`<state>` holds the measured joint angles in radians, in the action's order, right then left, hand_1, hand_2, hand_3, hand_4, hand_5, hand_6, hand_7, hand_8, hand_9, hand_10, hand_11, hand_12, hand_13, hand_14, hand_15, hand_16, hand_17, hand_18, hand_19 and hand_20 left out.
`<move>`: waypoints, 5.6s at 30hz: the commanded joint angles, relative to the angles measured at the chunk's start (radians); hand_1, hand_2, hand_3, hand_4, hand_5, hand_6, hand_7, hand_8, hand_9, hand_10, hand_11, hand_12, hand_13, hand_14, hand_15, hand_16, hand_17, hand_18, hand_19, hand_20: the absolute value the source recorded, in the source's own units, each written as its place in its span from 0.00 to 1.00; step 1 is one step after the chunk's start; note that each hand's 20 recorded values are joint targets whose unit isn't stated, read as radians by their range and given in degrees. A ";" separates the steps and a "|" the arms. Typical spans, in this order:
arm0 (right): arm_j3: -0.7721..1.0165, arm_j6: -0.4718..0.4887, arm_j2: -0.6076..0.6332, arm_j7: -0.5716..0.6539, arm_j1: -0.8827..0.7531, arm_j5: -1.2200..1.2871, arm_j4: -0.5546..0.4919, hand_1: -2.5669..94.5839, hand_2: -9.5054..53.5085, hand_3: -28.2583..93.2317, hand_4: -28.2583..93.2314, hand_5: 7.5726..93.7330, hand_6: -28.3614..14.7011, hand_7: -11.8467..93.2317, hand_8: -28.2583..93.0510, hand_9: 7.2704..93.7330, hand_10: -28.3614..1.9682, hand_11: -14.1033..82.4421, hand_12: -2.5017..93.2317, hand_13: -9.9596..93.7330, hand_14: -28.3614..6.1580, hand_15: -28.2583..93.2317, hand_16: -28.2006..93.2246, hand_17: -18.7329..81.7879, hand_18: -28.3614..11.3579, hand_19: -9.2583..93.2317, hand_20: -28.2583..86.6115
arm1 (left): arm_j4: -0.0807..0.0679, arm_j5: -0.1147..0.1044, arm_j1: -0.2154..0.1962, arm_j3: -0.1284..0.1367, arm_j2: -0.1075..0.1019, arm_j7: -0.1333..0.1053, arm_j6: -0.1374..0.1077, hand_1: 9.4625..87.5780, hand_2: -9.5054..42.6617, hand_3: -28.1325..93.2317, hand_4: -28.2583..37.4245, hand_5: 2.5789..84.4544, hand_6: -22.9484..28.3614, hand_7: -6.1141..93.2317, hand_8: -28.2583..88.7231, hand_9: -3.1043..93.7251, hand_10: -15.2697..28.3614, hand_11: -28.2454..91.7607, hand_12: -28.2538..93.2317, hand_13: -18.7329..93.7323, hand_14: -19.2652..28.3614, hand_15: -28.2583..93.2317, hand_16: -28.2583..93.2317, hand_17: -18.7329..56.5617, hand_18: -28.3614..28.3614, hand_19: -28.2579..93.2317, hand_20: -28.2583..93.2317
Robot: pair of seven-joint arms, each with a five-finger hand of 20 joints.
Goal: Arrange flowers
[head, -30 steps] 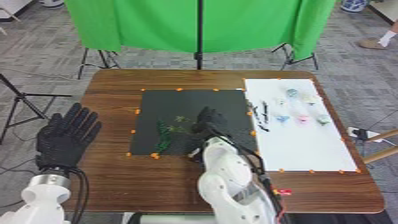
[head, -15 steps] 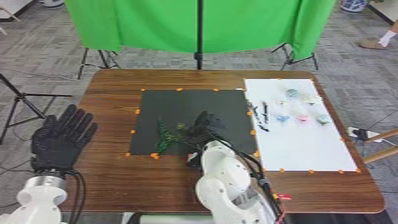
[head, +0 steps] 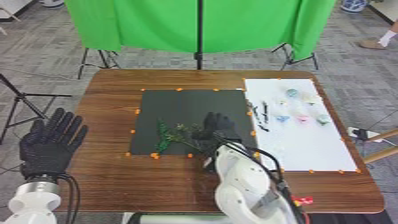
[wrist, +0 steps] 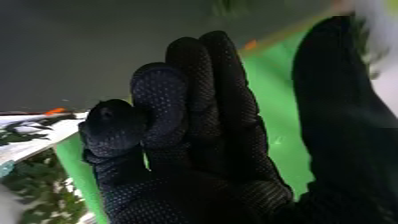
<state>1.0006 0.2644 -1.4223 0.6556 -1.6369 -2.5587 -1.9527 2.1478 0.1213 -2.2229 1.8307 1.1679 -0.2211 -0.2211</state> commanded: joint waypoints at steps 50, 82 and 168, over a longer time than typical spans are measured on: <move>-0.057 0.099 -0.055 -0.138 -0.086 -0.263 0.066 0.94 0.00 0.00 0.56 0.79 0.59 0.51 0.43 0.83 0.41 0.60 0.55 0.79 0.33 0.83 0.58 0.64 0.03 1.00 0.67 | -0.020 0.012 0.014 -0.029 0.002 0.056 -0.021 0.27 0.55 0.84 0.02 0.55 0.61 0.21 0.16 0.44 0.68 0.40 0.33 0.43 0.70 0.53 0.19 0.21 0.73 0.47 0.35; 0.184 -0.284 0.139 0.024 0.039 -0.019 -0.030 0.46 0.04 0.86 0.15 0.72 0.46 0.32 0.37 0.75 0.24 0.42 0.28 0.73 0.33 0.66 0.44 0.56 0.07 0.94 0.43 | 0.000 -0.006 -0.025 -0.021 0.025 0.012 -0.024 0.27 0.54 0.84 0.01 0.54 0.61 0.21 0.16 0.44 0.68 0.40 0.33 0.43 0.70 0.53 0.19 0.21 0.73 0.47 0.35; 0.052 -0.099 0.065 0.051 0.017 -0.042 0.046 0.68 0.00 0.80 0.03 0.80 0.63 0.51 0.41 0.91 0.57 0.33 0.57 0.80 0.49 0.73 0.63 0.64 0.07 1.00 0.67 | 0.000 -0.051 -0.020 -0.008 0.021 0.025 -0.059 0.27 0.55 0.84 0.00 0.55 0.62 0.22 0.16 0.45 0.69 0.42 0.33 0.44 0.72 0.59 0.18 0.20 0.75 0.53 0.39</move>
<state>1.0628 0.1685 -1.3339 0.7288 -1.5968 -2.5658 -1.9222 2.1533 0.0770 -2.2378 1.8238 1.1896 -0.2072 -0.2627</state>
